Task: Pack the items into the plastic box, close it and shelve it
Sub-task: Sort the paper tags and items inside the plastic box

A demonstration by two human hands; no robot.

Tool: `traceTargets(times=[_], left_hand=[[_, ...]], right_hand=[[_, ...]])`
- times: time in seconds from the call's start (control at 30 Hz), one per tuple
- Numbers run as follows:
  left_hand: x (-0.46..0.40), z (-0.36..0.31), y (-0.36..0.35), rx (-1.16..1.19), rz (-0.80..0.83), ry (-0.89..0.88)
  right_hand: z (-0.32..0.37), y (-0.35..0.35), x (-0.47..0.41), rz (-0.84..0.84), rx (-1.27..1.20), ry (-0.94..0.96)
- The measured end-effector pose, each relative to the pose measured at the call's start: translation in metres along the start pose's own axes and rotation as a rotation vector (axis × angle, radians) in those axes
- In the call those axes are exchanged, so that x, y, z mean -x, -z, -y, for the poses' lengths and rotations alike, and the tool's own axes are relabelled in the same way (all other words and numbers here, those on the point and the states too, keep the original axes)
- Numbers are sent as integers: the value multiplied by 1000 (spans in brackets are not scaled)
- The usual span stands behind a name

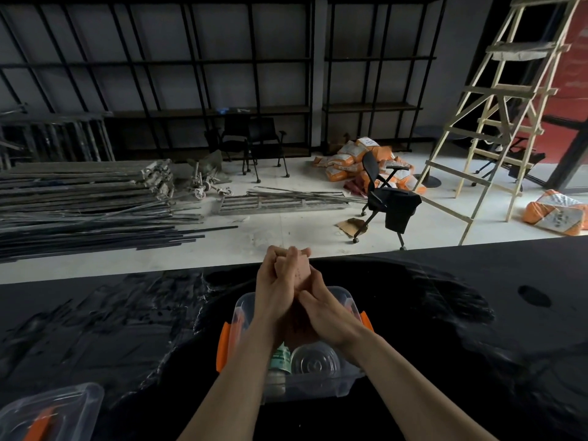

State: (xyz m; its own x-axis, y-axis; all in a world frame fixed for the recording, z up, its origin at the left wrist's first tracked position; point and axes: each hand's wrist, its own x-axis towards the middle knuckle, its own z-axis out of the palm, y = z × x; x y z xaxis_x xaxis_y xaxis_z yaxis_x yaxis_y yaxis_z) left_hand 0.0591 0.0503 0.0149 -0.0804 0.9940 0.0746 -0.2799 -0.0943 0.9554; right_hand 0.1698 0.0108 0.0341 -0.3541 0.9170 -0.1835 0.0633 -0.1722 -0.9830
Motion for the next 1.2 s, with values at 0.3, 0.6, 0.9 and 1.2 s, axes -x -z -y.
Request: traceTargets(times=[0.3,0.6,0.9,1.2], left_hand=[[-6,-4,-1,105,-20,-48],[3,5,9,-288,42,51],[13,24,30,-1485,313,-450],[13,44,4,-1639,888,197]], right_hand=[[8,5,-6,-6,56,38],[-1,21,-13,-243,175,-69],[-1,40,-9,-294,584,-122],[-6,43,-9,-219,669,-142]])
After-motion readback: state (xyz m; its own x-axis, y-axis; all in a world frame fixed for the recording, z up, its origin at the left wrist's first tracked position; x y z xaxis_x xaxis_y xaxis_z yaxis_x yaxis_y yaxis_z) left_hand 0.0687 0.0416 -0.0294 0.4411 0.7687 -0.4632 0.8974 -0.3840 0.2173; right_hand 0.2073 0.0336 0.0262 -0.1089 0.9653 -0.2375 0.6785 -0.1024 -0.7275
